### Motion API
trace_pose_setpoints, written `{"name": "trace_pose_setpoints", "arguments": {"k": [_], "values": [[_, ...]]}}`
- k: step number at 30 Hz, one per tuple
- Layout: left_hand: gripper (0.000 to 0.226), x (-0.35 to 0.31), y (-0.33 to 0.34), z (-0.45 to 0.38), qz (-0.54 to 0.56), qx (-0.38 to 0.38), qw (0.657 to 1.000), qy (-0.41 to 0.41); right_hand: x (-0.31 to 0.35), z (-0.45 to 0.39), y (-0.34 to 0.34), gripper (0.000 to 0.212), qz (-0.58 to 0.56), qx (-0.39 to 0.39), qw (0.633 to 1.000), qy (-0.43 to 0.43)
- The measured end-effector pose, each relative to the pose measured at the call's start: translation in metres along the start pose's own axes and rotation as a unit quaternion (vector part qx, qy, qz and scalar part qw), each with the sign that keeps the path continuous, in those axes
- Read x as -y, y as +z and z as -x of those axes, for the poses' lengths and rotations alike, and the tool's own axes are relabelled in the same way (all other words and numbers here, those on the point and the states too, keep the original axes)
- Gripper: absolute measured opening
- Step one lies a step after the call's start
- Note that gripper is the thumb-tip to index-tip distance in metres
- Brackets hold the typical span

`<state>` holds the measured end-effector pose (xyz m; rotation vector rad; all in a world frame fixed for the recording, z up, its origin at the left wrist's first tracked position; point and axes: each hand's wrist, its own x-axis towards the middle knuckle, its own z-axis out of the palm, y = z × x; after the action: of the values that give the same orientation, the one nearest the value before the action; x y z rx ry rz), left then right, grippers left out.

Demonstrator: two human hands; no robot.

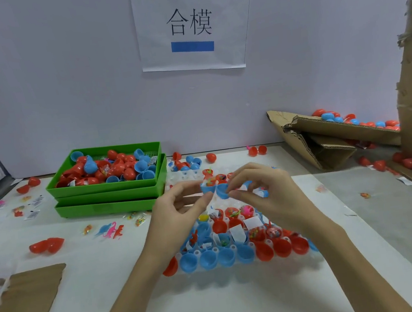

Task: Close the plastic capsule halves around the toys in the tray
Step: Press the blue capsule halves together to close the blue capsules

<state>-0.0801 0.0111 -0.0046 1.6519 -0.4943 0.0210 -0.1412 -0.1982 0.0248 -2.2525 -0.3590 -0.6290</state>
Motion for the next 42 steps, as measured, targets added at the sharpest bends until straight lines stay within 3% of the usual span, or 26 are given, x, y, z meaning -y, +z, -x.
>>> {"name": "trace_pose_setpoints", "arguments": {"k": [4, 13, 18, 24, 29, 35, 42], "values": [[0.031, -0.004, 0.000, 0.001, 0.067, 0.008, 0.997, 0.030, 0.008, 0.000, 0.006, 0.009, -0.032, 0.020, 0.999, 0.003], [0.031, -0.004, 0.003, 0.001, 0.061, -0.020, 0.998, 0.023, 0.005, 0.003, 0.005, 0.009, -0.045, 0.082, 0.994, 0.051], [0.023, -0.004, 0.002, 0.002, 0.065, 0.041, 0.996, 0.036, 0.011, 0.001, 0.011, 0.020, -0.166, 0.058, 0.979, 0.104], [0.018, 0.001, 0.004, 0.002, 0.025, 0.022, 0.997, 0.074, 0.013, 0.000, 0.021, 0.035, -0.239, 0.014, 0.955, 0.173], [0.021, 0.003, 0.008, 0.006, -0.060, -0.004, 0.989, 0.137, 0.013, 0.000, 0.025, 0.022, -0.249, -0.019, 0.954, 0.169], [0.016, 0.002, 0.008, 0.006, -0.040, -0.024, 0.990, 0.134, 0.017, 0.000, 0.029, 0.023, -0.355, -0.030, 0.908, 0.219], [0.024, 0.002, 0.009, 0.008, -0.094, -0.044, 0.978, 0.180, 0.019, 0.001, 0.032, 0.019, -0.319, -0.025, 0.929, 0.187]]}}
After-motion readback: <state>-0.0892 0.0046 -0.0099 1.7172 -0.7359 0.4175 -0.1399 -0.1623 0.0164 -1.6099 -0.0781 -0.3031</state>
